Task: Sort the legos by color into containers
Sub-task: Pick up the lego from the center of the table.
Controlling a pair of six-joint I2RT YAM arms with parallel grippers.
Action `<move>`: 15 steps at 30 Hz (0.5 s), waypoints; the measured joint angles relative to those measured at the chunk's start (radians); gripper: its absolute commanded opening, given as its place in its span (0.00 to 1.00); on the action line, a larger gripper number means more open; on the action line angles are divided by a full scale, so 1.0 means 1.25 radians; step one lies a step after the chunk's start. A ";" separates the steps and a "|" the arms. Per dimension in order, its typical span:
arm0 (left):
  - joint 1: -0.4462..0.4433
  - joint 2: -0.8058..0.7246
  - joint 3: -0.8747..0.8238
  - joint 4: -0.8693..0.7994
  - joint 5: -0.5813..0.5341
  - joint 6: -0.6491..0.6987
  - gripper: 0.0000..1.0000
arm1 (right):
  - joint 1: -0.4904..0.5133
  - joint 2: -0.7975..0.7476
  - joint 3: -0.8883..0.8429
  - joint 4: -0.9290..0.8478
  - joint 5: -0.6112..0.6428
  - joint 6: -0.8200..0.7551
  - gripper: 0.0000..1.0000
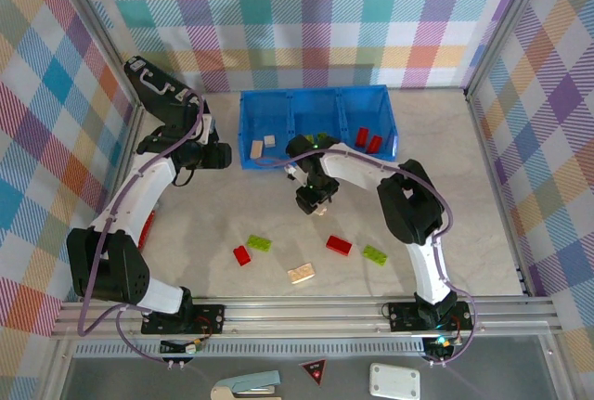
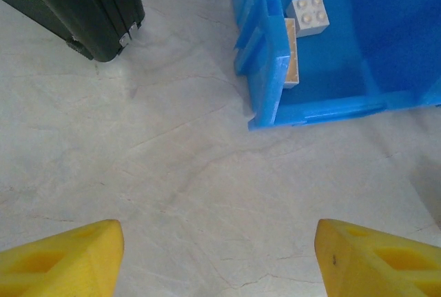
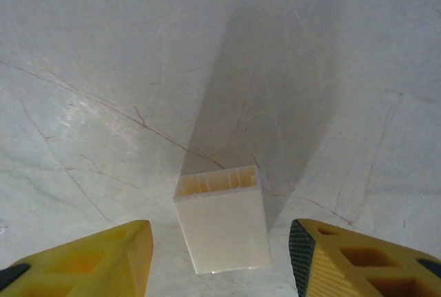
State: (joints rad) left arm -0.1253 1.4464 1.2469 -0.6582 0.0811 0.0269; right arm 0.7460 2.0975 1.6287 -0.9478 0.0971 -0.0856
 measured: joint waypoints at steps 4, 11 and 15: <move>0.000 0.000 0.000 0.006 0.006 0.000 0.73 | 0.000 0.016 0.000 0.001 0.000 -0.008 0.54; 0.000 0.000 0.000 0.006 0.006 0.000 0.73 | 0.000 0.020 0.000 0.001 0.002 -0.008 0.50; 0.002 0.000 0.000 0.006 0.006 0.000 0.73 | 0.001 0.025 0.000 0.001 0.007 -0.008 0.50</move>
State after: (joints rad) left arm -0.1234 1.4464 1.2469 -0.6502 0.0887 0.0265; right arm 0.7467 2.1284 1.6291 -0.9470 0.1059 -0.0956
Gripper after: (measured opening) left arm 0.731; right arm 0.496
